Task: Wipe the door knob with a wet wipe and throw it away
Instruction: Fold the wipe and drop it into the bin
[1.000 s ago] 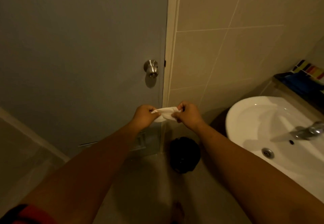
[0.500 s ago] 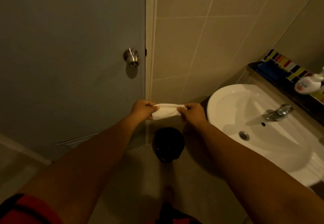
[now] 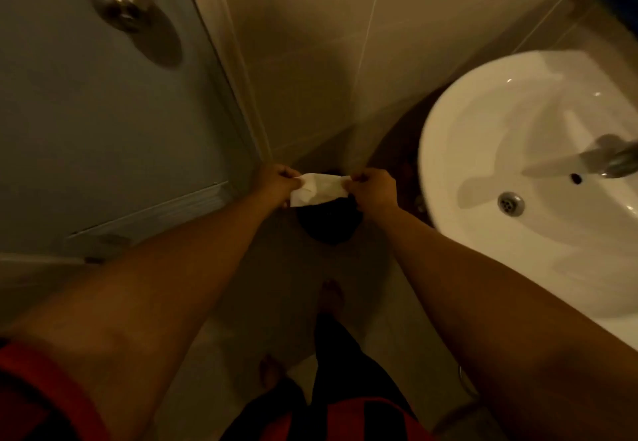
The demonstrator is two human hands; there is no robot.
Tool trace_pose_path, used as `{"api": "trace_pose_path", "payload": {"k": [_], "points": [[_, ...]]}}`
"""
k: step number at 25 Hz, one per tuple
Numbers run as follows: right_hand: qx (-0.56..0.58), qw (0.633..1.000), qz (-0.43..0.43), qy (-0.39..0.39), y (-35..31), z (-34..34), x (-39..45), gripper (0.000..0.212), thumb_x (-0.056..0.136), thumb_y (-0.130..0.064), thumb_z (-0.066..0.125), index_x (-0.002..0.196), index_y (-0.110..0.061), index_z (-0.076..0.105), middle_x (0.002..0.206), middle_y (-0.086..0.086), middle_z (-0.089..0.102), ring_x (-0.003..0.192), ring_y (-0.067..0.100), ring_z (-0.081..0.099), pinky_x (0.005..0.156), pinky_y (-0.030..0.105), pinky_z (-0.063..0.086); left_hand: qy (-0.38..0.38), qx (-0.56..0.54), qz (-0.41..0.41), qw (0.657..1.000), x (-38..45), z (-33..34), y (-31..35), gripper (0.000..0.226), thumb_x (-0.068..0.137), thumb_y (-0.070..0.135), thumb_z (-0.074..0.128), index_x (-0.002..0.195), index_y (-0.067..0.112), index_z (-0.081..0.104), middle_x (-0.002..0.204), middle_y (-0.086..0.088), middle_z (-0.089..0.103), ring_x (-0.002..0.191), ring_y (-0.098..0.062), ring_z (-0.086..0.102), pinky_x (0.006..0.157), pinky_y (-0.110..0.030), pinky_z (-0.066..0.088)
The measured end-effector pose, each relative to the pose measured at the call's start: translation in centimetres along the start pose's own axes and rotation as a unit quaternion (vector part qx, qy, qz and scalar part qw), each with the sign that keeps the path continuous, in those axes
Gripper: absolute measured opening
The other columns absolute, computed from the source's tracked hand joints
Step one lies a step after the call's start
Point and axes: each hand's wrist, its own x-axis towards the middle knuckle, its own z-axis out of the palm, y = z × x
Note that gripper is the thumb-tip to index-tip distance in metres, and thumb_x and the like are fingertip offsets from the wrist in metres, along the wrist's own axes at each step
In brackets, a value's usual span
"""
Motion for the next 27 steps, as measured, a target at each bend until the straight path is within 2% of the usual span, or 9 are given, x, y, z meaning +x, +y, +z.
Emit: {"api": "trace_pose_path", "payload": {"k": [5, 8, 12, 14, 16, 19, 23, 25, 27], "points": [[-0.024, 0.999, 0.031, -0.02, 3.3, 2.3, 7.7, 0.026, 0.093, -0.016, 0.062, 0.116, -0.006, 0.068, 0.117, 0.015, 0.068, 0.105, 0.027, 0.066, 0.076, 0.024, 0.047, -0.039, -0.002, -0.065, 0.997, 6.9, 5.3, -1.3, 0.015, 0.092, 0.011, 0.061, 0.106, 0.008, 0.067, 0.092, -0.012, 0.064, 0.062, -0.016, 0.058, 0.057, -0.024, 0.051], [-0.002, 0.997, 0.069, -0.044, 5.2, 4.7, 11.8, 0.025, 0.095, -0.006, 0.055, 0.118, 0.0, 0.063, 0.123, 0.018, 0.063, 0.115, 0.031, 0.061, 0.085, 0.028, 0.048, -0.056, -0.009, -0.101, 0.993, 11.0, 8.3, -2.9, 0.02, 0.093, 0.009, 0.058, 0.111, 0.007, 0.064, 0.082, -0.008, 0.061, 0.059, -0.011, 0.054, 0.054, -0.024, 0.048], [-0.011, 0.992, 0.112, -0.048, 7.5, 7.5, 15.5, 0.029, 0.096, -0.008, 0.052, 0.123, -0.005, 0.061, 0.129, 0.015, 0.06, 0.119, 0.031, 0.057, 0.099, 0.041, 0.05, -0.079, 0.014, -0.122, 0.989, 15.6, 11.0, -4.6, 0.029, 0.095, 0.009, 0.054, 0.123, 0.007, 0.06, 0.082, -0.002, 0.06, 0.064, -0.01, 0.056, 0.056, -0.025, 0.048], [-0.017, 0.993, 0.099, -0.06, 8.2, 8.4, 16.4, 0.028, 0.096, -0.005, 0.048, 0.121, -0.001, 0.061, 0.126, 0.017, 0.062, 0.117, 0.031, 0.058, 0.095, 0.036, 0.049, -0.096, 0.015, -0.133, 0.986, 17.6, 12.0, -4.9, 0.031, 0.097, 0.005, 0.048, 0.126, 0.007, 0.058, 0.094, -0.004, 0.064, 0.078, -0.017, 0.062, 0.07, -0.033, 0.055], [-0.024, 0.992, 0.098, -0.081, 8.9, 9.2, 17.3, 0.029, 0.097, -0.002, 0.045, 0.122, 0.0, 0.06, 0.126, 0.018, 0.061, 0.118, 0.033, 0.057, 0.092, 0.035, 0.046, -0.106, 0.055, -0.129, 0.984, 19.4, 12.6, -5.0, 0.035, 0.097, 0.002, 0.044, 0.128, 0.01, 0.057, 0.124, -0.011, 0.061, 0.106, -0.027, 0.062, 0.093, -0.041, 0.053], [-0.038, 0.989, 0.09, -0.108, 9.0, 9.4, 18.2, 0.048, 0.096, -0.004, 0.046, 0.144, -0.009, 0.042, 0.145, 0.014, 0.047, 0.134, 0.032, 0.045, 0.109, 0.04, 0.04, -0.126, 0.145, -0.091, 0.977, 21.1, 12.4, -4.8, 0.037, 0.099, 0.008, 0.042, 0.135, 0.008, 0.054, 0.14, -0.018, 0.051, 0.126, -0.036, 0.052, 0.106, -0.044, 0.044], [-0.068, 0.985, 0.09, -0.131, 7.8, 8.2, 17.3, 0.053, 0.099, -0.009, 0.045, 0.15, -0.011, 0.032, 0.153, 0.011, 0.039, 0.139, 0.03, 0.038, 0.112, 0.038, 0.033, -0.132, 0.206, -0.046, 0.968, 20.9, 10.8, -4.3, 0.032, 0.097, 0.006, 0.045, 0.125, 0.006, 0.061, 0.125, -0.017, 0.061, 0.114, -0.033, 0.059, 0.098, -0.042, 0.048], [-0.095, 0.983, 0.071, -0.137, 6.7, 7.4, 16.2, 0.056, 0.1, -0.016, 0.046, 0.152, -0.012, 0.026, 0.157, 0.011, 0.031, 0.143, 0.03, 0.032, 0.115, 0.039, 0.029, -0.159, 0.252, -0.017, 0.954, 19.7, 9.7, -3.6, 0.026, 0.099, 0.006, 0.041, 0.113, 0.01, 0.063, 0.107, -0.01, 0.059, 0.102, -0.023, 0.055, 0.087, -0.036, 0.047], [-0.125, 0.981, 0.044, -0.141, 5.3, 6.7, 14.7, 0.054, 0.1, -0.018, 0.044, 0.151, -0.009, 0.027, 0.157, 0.014, 0.03, 0.142, 0.033, 0.032, 0.117, 0.042, 0.029, -0.194, 0.322, 0.007, 0.927, 18.0, 8.3, -2.5, 0.026, 0.102, 0.009, 0.036, 0.108, 0.011, 0.062, 0.111, -0.006, 0.059, 0.109, -0.021, 0.05, 0.089, -0.031, 0.046]]}}
